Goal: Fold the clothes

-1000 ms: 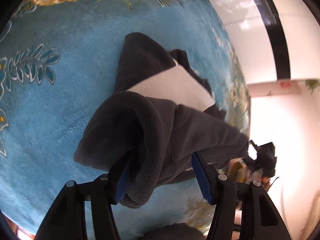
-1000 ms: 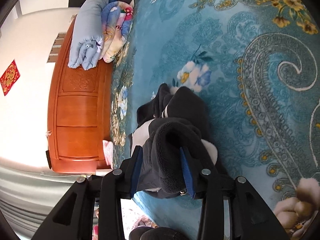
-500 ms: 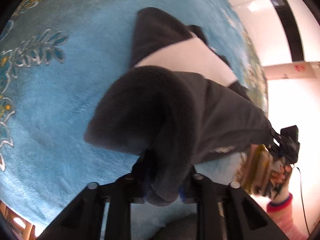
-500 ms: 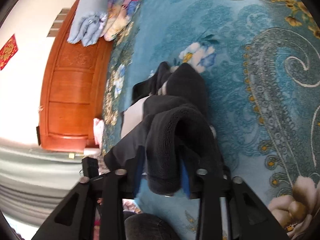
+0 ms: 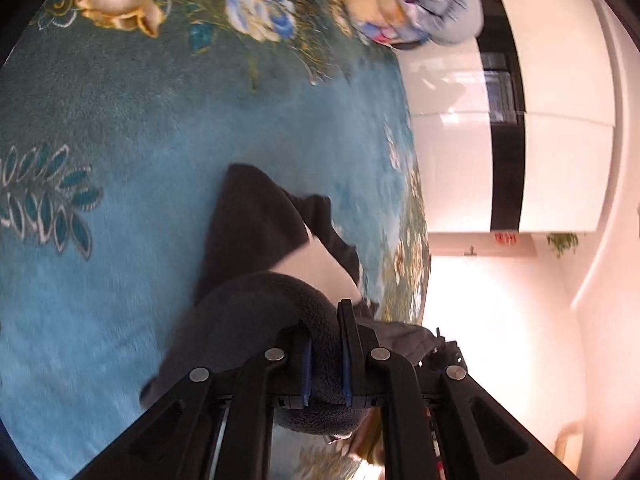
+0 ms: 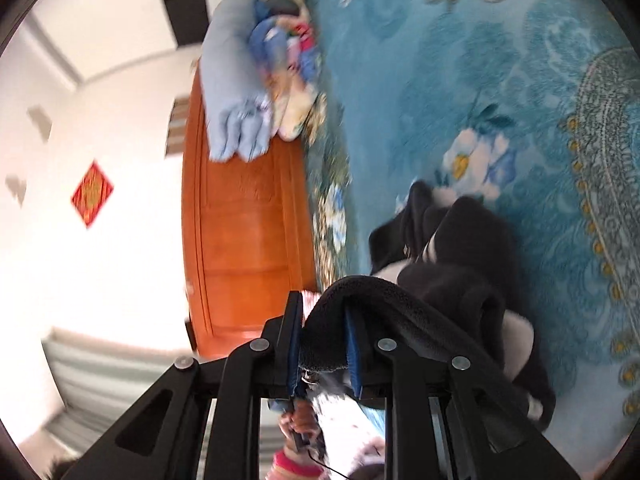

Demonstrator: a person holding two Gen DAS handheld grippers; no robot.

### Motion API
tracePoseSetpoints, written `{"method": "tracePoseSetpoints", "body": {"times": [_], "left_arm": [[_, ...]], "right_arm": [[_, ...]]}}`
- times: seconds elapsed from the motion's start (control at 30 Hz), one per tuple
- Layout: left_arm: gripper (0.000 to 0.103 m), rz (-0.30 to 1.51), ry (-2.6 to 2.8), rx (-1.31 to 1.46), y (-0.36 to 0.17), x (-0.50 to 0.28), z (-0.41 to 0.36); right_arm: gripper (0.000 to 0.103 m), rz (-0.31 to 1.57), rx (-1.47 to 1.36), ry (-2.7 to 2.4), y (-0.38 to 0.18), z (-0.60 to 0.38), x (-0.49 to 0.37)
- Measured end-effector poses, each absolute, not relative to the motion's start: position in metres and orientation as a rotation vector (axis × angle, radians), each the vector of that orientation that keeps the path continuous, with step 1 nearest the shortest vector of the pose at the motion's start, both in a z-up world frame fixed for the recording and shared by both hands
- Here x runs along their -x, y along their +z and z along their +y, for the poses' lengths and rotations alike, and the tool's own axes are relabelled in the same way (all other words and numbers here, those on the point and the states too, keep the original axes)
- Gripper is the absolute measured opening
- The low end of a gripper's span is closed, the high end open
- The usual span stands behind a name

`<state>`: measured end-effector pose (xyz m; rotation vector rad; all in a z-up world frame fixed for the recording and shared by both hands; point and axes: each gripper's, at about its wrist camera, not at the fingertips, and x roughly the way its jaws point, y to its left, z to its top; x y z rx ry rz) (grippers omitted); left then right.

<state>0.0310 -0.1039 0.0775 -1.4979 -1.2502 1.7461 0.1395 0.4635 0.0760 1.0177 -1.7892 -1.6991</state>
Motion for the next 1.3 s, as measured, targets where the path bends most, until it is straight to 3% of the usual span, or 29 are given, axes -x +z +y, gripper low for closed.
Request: {"method": "tracePoseSetpoints", "body": {"times": [0.27,0.33,0.4,0.43,0.47,0.57,0.73,0.87,1.07,1.13,1.2,1.3], "left_arm": [[0.015,-1.665,1.524,1.591,0.000,-0.017,-0.095],[0.022,-1.744,1.470,1.557,-0.008,-0.024,-0.095],[0.052,-1.754,1.469,1.525,-0.004,-0.028,-0.091],[0.059,-1.754,1.469,1.503,0.001,-0.031,-0.095],[0.062,-1.742,1.463,1.463,0.011,-0.033,-0.098],[0.066,-1.657,1.512,1.372,0.045,-0.034,-0.101],[0.067,-1.197,1.966,1.508,0.081,-0.037,-0.113],[0.065,-0.788,2.163,1.668,0.067,-0.042,-0.083],[0.064,-0.632,2.193,1.650,0.049,-0.031,-0.056],[0.057,-0.616,2.184,1.620,0.047,-0.023,-0.047],[0.041,-0.582,2.171,1.613,0.044,-0.017,-0.039],[0.036,-0.558,2.146,1.624,0.040,-0.015,-0.031]], "right_arm": [[0.023,-2.005,-1.058,-1.629,0.025,0.469,-0.119],[0.023,-2.029,-1.066,-1.617,0.019,0.469,-0.116],[0.027,-1.978,-1.077,-1.674,0.030,0.473,-0.120],[0.040,-1.951,-1.083,-1.707,0.037,0.475,-0.122],[0.048,-1.923,-1.089,-1.739,0.043,0.477,-0.125],[0.049,-1.837,-1.104,-1.835,0.062,0.484,-0.132],[0.049,-1.630,-1.241,-2.054,0.083,0.491,-0.142],[0.049,-1.434,-1.444,-2.136,0.065,0.474,-0.135],[0.049,-1.399,-1.480,-2.137,0.041,0.454,-0.103],[0.049,-1.398,-1.463,-2.142,0.041,0.451,-0.093],[0.049,-1.381,-1.452,-2.152,0.043,0.447,-0.083],[0.047,-1.338,-1.435,-2.186,0.051,0.440,-0.075]]}}
